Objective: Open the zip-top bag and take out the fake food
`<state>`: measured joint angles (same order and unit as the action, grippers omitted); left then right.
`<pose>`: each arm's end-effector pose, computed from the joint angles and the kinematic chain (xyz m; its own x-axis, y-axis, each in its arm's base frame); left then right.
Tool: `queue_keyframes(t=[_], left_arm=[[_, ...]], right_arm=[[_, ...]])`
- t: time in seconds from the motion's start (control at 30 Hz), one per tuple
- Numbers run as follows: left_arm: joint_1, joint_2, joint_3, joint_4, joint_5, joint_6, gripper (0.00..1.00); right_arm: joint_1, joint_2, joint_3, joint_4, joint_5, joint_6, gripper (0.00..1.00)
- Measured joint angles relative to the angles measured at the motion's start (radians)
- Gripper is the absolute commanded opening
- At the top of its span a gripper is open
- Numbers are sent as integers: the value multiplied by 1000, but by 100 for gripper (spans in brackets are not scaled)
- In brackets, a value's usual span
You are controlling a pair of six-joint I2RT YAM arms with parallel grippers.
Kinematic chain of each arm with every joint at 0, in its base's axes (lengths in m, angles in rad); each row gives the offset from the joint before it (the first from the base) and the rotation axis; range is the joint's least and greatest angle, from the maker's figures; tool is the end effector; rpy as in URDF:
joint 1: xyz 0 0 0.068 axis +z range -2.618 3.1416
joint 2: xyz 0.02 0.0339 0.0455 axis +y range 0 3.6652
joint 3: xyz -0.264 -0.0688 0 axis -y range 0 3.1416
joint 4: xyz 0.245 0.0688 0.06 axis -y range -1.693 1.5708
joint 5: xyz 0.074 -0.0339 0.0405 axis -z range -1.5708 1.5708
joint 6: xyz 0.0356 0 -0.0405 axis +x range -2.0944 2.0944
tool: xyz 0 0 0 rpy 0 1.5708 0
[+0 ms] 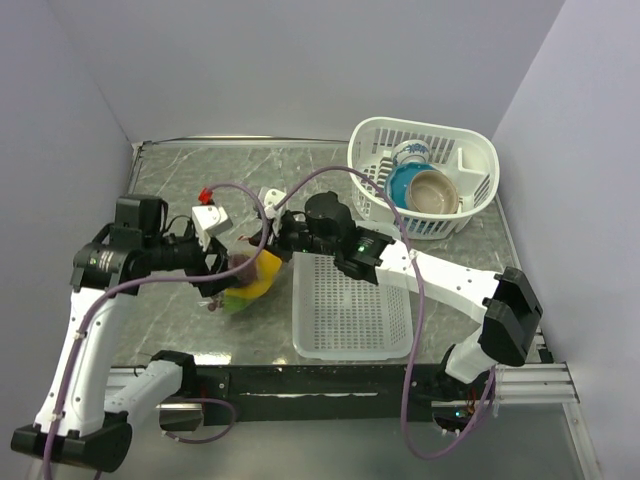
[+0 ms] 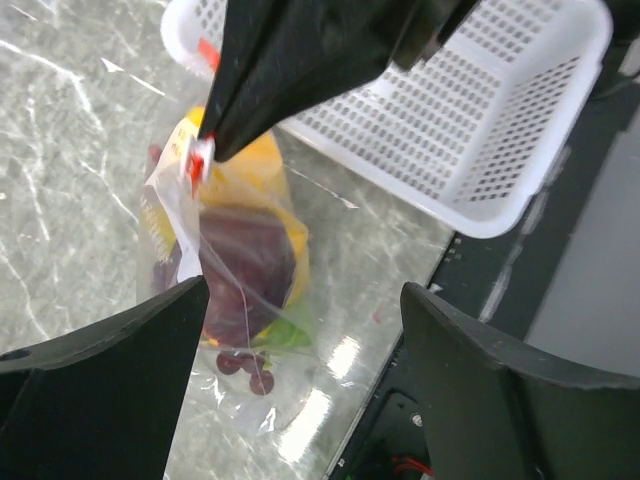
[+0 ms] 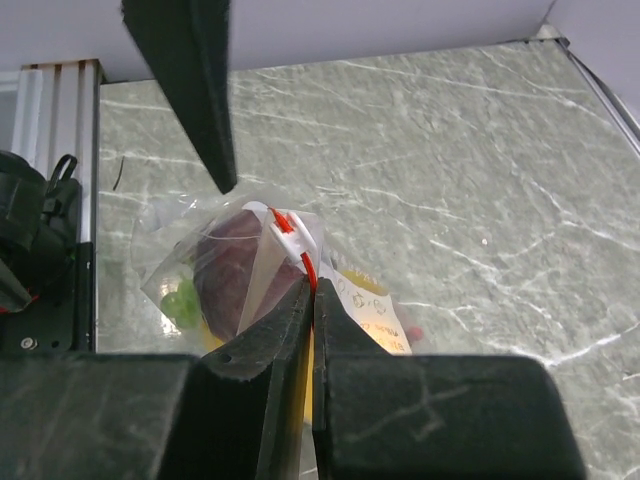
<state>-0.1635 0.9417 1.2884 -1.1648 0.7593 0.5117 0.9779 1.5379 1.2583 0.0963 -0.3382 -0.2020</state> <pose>0.1370 -0.0474 0.3938 -0.3427 0.4165 -0.8421 0.8604 0.4990 -0.1033 0.1965 0.3127 0.3478 0.0938 -0.1996 -0.9754 -0.9655 0.2210 -0.1380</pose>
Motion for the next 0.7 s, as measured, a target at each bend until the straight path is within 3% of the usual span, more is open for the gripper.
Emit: queue_keyframes(t=[0.17,0.33,0.7], left_arm=[[0,-69,-113,113,5,0,84],[3,-42,-120,208,92,17,83],[11,10,-168,279,167,111,69]], right_arm=[[-6,-6,0,-16,-18,7,8],[-6,-8,0,-23,-47,26,9],[-10,-24,0,-62,-50,30,8]])
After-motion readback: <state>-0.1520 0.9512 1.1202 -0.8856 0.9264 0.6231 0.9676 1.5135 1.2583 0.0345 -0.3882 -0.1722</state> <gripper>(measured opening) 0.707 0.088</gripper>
